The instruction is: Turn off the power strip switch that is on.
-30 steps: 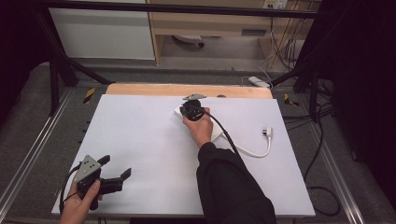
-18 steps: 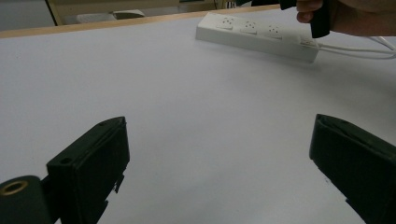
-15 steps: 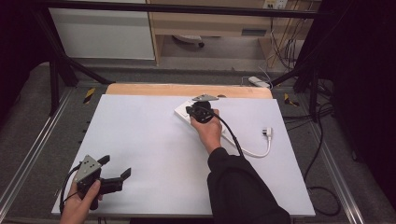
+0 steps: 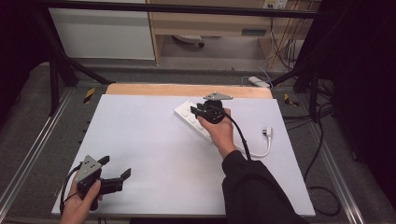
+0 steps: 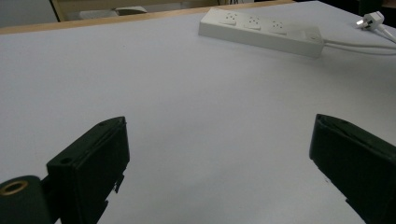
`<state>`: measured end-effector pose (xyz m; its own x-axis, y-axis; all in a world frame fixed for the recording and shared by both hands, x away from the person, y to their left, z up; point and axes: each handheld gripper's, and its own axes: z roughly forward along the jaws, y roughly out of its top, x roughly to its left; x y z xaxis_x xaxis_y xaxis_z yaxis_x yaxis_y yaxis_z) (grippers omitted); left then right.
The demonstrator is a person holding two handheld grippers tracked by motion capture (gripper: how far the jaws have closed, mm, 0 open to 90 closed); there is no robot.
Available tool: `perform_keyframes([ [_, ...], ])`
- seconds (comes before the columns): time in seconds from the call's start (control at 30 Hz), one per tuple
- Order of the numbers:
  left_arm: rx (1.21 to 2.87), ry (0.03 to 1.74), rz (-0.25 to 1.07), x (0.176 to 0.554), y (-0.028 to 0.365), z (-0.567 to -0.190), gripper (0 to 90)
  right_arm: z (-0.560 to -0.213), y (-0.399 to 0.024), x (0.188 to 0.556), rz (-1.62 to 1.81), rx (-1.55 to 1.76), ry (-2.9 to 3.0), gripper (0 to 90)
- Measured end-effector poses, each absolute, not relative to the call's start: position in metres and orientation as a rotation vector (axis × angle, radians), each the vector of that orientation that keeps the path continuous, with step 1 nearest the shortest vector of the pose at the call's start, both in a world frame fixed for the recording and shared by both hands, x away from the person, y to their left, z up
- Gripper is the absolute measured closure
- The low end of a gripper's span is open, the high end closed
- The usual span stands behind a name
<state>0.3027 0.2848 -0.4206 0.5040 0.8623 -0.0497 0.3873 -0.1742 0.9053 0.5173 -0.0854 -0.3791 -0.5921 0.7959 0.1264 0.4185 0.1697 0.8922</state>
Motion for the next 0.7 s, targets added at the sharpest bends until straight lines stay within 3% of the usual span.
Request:
perform_keyframes([
  [0.3,1.761,1.063,0.625,0.303,0.287,-0.42,4.8,-0.361,-0.097,0.507,1.387,1.166,2.082,28.1],
  [0.53,1.758,1.064,0.623,0.302,0.287,-0.42,4.8,-0.35,-0.109,0.499,1.367,1.18,2.06,12.8],
  [0.7,1.757,1.064,0.624,0.302,0.287,-0.42,4.8,-0.341,-0.123,0.489,1.404,1.184,2.019,7.5],
])
